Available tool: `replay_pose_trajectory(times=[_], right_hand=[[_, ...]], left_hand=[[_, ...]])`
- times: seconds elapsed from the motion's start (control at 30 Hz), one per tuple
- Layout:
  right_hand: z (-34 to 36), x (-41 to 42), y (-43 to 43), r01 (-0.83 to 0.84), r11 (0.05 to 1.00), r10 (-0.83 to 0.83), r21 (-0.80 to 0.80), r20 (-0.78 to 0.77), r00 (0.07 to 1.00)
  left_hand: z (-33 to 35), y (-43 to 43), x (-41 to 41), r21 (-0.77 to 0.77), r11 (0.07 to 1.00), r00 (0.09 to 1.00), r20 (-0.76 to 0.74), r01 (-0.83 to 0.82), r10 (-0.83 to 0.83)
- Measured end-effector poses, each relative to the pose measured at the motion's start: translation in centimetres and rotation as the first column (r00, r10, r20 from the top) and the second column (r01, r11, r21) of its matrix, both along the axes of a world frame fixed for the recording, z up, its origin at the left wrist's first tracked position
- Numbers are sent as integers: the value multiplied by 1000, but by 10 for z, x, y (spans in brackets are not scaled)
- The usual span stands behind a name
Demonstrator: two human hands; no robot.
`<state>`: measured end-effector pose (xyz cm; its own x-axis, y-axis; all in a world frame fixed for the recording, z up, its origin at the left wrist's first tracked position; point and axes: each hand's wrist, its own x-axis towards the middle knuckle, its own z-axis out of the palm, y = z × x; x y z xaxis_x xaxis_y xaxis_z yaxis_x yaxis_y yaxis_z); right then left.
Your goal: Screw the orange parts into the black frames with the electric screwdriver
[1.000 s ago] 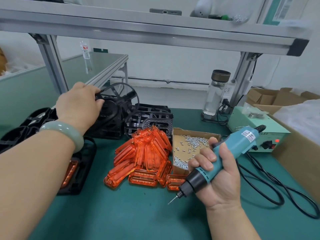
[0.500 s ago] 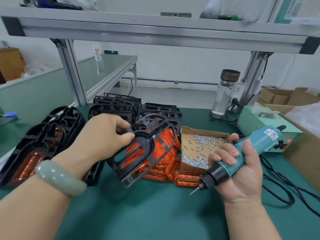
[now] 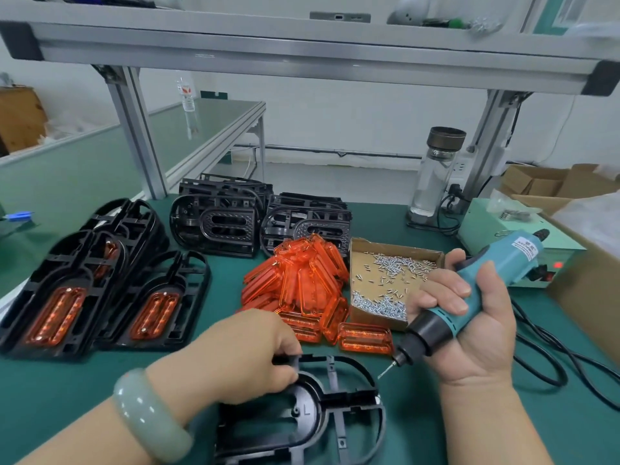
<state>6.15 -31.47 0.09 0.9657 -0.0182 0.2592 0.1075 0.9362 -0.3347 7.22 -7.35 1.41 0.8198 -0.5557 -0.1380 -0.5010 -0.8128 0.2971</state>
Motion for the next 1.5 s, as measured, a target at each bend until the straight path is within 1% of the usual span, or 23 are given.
replay_pose_trajectory(times=[0.07,0.13,0.33,0.4,0.5,0.57,0.63,0.77,0.93,1.0,1.07,1.17,1.23,1.3,1.4,1.5], right_hand=[[-1,-1,-1,-10,1000,10,12,6,1000],[-1,-1,-1,-21,999,21,26,9,1000],[-2,-1,-1,-12,1000,12,21,2,1000],[-3,0,-2,-16,1000,16,27,1,1000],[-2,0,-2,-12,1000,12,19,-2,1000],[-2,1,-2,-14,1000,14,14,-3,1000],[-3,1,-2,-17,1000,17,12,-2,1000],[-3,0,-2,-19,1000,19,19,3,1000],[-3,1,-3,-21,999,21,26,-1,1000],[-4,1,-3,-28,999,28,28,-1,1000],[-4,0,-3,-27,999,27,24,-3,1000],[-5,0,-2,-30,999,30,22,-7,1000],[-4,1,-2,-29,999,30,15,-10,1000],[-4,1,-1,-28,1000,28,7,-14,1000],[-4,2,0,-19,1000,19,15,-27,999],[-4,2,1,-22,1000,22,18,-39,999]], left_hand=[[-3,-8,-1,-4,1000,999,-32,9,-9],[-5,-15,-3,-4,1000,999,-29,21,-21],[-11,-26,-8,-1,1000,998,67,14,-14],[-9,-25,-8,-35,999,998,67,10,-8],[-2,-26,-4,-148,988,998,54,-33,42],[2,-33,0,-221,973,993,82,-62,82],[4,-44,6,-241,969,985,140,-61,97],[4,-70,20,-156,988,970,238,-7,45],[-2,-94,24,68,996,955,296,-58,36],[-5,-98,24,98,992,946,320,-79,44],[-6,-98,24,84,993,945,322,-82,51],[-6,-96,23,24,996,959,276,-81,71],[-4,-91,22,-83,992,970,214,-98,114],[-2,-84,23,-228,963,976,124,-145,176],[2,-69,23,-403,881,962,7,-248,274],[3,-56,21,-577,737,928,-111,-353,357]])
